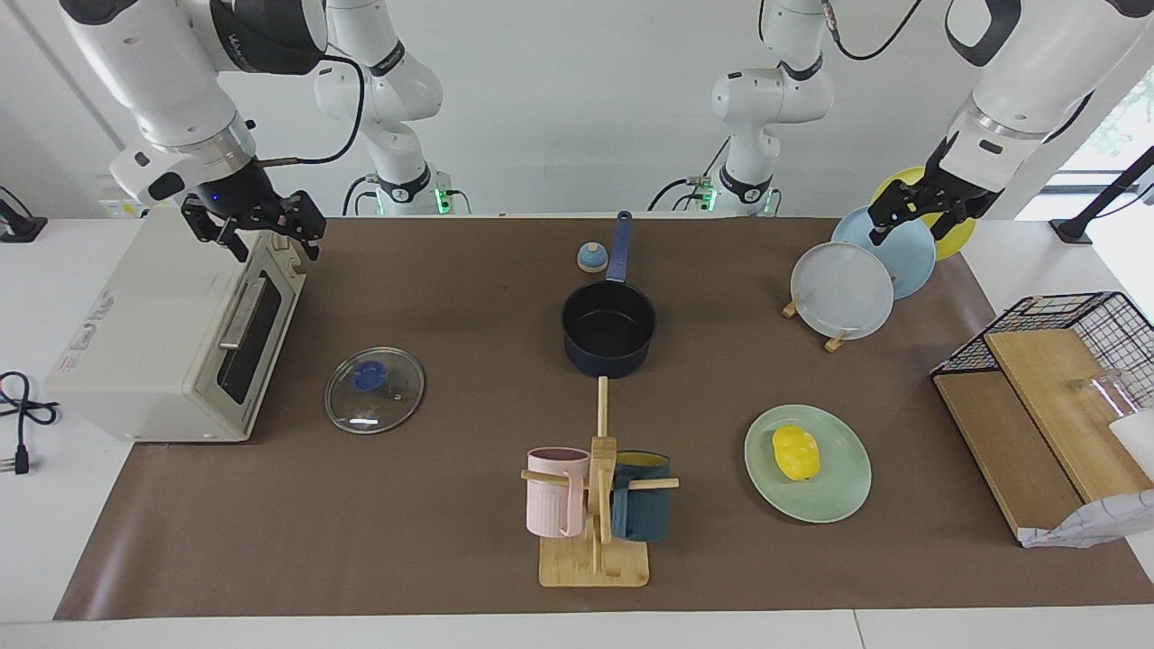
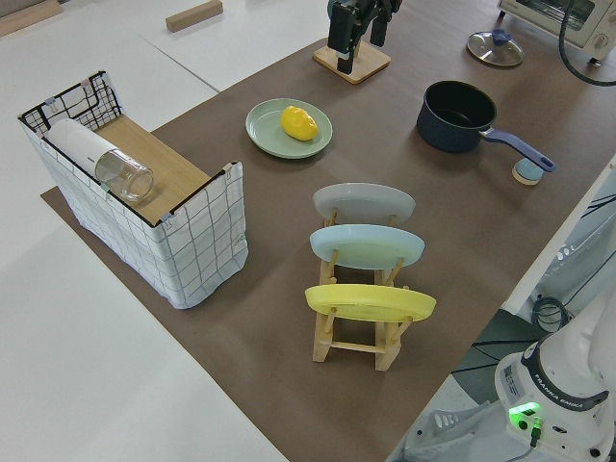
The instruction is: Transfer potato from pot to plate
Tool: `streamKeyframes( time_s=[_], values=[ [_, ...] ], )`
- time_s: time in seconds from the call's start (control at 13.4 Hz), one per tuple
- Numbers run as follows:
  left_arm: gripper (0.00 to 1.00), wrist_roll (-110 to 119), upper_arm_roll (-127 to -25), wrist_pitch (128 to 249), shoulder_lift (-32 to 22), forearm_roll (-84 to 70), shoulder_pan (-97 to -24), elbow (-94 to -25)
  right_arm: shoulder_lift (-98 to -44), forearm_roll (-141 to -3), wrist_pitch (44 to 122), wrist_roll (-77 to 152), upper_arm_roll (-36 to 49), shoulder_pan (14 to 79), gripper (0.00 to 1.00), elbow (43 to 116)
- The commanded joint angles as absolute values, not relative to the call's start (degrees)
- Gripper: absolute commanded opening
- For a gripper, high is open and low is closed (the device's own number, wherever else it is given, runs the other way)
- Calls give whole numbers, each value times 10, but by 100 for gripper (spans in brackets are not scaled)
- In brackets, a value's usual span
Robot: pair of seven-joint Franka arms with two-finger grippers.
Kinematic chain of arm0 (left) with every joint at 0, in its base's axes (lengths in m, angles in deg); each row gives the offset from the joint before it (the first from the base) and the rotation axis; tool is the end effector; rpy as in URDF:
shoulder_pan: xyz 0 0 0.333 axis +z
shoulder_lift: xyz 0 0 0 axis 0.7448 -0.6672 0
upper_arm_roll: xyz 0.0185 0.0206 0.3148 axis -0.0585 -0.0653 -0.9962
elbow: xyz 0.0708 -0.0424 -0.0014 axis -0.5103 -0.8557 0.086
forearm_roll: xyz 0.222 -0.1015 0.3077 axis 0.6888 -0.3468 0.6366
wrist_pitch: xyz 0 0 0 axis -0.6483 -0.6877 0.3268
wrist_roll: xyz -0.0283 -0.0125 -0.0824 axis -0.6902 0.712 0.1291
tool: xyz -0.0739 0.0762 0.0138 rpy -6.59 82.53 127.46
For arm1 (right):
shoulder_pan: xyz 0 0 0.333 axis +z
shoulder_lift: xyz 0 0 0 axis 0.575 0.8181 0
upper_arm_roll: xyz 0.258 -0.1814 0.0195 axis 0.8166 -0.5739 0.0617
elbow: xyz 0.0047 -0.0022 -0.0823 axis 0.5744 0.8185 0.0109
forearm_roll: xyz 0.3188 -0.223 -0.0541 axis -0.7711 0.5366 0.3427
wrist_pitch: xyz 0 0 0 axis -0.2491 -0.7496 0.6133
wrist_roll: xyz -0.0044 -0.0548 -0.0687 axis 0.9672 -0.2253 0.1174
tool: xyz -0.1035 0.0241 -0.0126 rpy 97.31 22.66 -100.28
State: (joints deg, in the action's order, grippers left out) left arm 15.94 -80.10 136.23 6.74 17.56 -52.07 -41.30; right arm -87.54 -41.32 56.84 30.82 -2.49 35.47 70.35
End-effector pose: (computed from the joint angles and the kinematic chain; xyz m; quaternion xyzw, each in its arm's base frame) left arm 0.5372 -0.0286 0.6298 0.9996 0.0113 -0.0257 0.0084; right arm 0.5487 -0.0147 0.6042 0.9999 0.0025 -0.0153 0.0002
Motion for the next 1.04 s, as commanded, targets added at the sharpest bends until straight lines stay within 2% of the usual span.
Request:
streamKeyframes(
  time_s=[0.0,0.37,0.97],
  values=[
    [100,166,-809,1361,66,188,-537,-408,-881,-420,571,302,-22,352,100,706],
    [100,166,-808,1380,77,188,-541,-437,-882,-420,571,303,-22,352,100,706],
    [100,169,-805,1379,78,188,-539,-437,-881,-420,571,303,-22,350,100,706]
  ],
)
